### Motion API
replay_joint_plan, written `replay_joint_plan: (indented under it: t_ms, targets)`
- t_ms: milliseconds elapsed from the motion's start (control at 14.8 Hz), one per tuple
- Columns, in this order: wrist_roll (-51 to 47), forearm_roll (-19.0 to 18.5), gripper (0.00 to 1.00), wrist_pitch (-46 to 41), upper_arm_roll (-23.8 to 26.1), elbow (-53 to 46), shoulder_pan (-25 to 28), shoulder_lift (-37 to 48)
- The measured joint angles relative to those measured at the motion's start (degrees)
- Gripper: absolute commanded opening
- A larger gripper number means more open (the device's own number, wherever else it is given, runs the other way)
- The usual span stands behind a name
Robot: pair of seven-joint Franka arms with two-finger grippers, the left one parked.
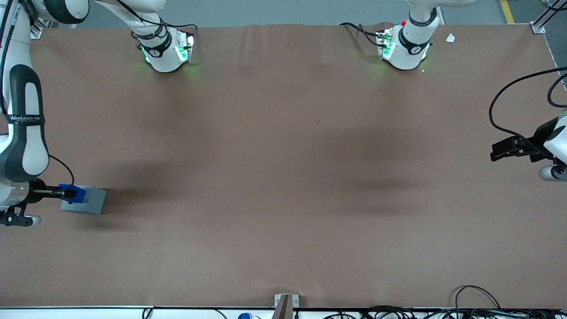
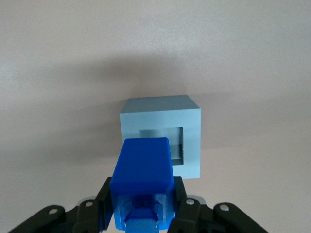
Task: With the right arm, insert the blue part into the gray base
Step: 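Carry the blue block over the gray base's opening, then lower the blue block into the gray base's square opening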
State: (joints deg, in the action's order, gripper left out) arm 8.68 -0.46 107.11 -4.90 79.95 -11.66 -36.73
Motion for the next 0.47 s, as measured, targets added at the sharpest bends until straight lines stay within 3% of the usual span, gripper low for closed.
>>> replay_joint_plan:
  t_ms: [473]
  targets:
    - [0.1, 0.0, 0.01, 0.0, 0.0, -1.1, -0.1, -1.0]
